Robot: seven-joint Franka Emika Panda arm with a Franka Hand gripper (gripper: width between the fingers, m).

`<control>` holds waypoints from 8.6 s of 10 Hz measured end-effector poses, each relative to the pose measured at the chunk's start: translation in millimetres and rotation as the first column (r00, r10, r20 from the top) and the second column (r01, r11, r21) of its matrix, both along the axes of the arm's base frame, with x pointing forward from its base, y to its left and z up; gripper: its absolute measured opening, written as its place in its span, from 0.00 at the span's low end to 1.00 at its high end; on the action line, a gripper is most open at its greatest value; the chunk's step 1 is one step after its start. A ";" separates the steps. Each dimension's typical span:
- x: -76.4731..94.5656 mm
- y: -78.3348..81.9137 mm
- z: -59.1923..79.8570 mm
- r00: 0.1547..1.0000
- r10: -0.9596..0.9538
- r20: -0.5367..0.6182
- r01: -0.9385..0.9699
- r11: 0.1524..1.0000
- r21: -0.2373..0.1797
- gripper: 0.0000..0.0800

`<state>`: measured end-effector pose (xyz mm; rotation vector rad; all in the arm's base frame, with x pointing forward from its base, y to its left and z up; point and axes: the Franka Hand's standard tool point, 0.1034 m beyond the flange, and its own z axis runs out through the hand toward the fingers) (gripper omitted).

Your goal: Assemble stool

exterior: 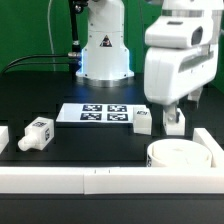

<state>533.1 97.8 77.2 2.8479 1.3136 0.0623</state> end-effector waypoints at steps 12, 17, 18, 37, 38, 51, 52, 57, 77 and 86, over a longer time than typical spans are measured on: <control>-43.1 19.9 -8.6 0.704 -0.705 -0.085 0.707 0.707 -0.009 0.81; -61.3 16.3 -26.8 0.410 -0.899 -0.153 0.903 0.424 -0.070 0.81; -71.3 17.5 -26.1 0.417 -0.888 -0.196 0.880 0.448 -0.156 0.81; -93.0 35.8 -37.4 0.285 -0.768 -0.574 0.447 0.636 -0.629 0.81; -94.7 34.8 -40.3 0.285 -0.769 -0.572 0.451 0.634 -0.628 0.81; -123.6 37.5 -68.3 0.287 -0.779 -0.558 0.451 0.624 -0.638 0.49; -123.5 37.5 -68.1 0.287 -0.779 -0.558 0.451 0.624 -0.638 0.49; -80.2 4.2 11.3 0.319 -0.748 -0.581 0.508 0.653 -0.561 0.41; 78.1 -19.6 54.0 0.688 -0.718 0.104 0.678 0.687 0.260 0.41; 66.5 -16.8 15.9 0.758 -0.642 0.117 0.615 0.763 0.200 0.41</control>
Offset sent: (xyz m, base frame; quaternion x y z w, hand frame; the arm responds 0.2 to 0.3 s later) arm 0.0000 0.0000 0.0000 0.0000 0.0000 0.0000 1.0000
